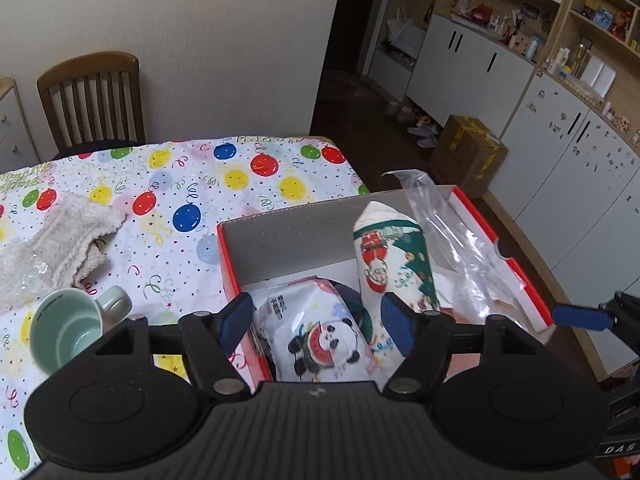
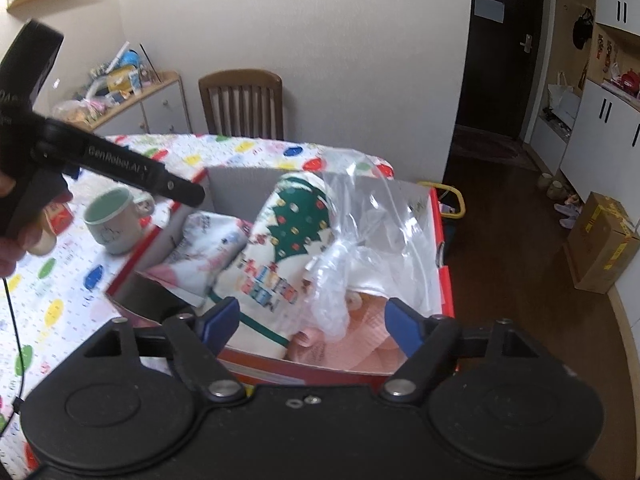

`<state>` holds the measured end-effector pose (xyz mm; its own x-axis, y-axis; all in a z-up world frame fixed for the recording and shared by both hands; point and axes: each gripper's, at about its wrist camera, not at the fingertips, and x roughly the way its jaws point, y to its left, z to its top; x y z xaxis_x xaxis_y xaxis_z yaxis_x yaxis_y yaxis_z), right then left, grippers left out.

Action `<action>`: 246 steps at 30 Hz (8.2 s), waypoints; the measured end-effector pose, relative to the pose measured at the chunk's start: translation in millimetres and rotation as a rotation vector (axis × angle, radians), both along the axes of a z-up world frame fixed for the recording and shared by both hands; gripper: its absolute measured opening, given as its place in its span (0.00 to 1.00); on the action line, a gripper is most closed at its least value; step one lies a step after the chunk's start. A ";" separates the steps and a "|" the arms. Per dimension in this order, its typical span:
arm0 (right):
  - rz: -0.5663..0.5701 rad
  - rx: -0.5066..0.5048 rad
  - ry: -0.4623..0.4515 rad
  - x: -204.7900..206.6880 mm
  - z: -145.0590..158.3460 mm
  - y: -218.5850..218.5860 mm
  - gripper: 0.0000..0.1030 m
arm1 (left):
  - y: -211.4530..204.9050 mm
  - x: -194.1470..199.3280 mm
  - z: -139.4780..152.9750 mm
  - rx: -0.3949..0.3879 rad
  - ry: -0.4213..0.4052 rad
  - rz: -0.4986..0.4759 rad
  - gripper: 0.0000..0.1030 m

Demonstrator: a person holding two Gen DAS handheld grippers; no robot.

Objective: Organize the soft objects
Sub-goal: 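Open the left gripper to drop the snack bag while the right gripper lowers the plastic bag into the box, then move both tools from the box toward the bubble wrap and white knitted cloth, then grasp the bubble wrap with the left gripper while the right gripper grasps the white knitted cloth, then lift and carry the bubble wrap and knitted cloth with both grippers over the red box, then open the left gripper to drop the bubble wrap while the right gripper releases the cloth into the box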

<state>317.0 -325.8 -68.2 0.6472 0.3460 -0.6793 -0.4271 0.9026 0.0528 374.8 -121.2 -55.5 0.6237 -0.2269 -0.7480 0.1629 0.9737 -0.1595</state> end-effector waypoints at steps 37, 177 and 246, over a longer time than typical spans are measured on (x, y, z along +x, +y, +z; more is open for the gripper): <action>0.160 0.126 -0.021 -1.1 84.4 216.1 0.99 | 261.9 -120.5 63.7 -0.063 -0.188 0.102 0.99; -0.064 0.172 0.064 15.7 107.7 184.5 0.13 | 387.3 -182.4 169.9 -0.031 -0.567 0.421 0.05; -0.152 0.053 0.220 94.0 -20.0 -1.0 0.23 | 29.5 -15.1 -33.5 -0.117 -0.048 0.041 0.11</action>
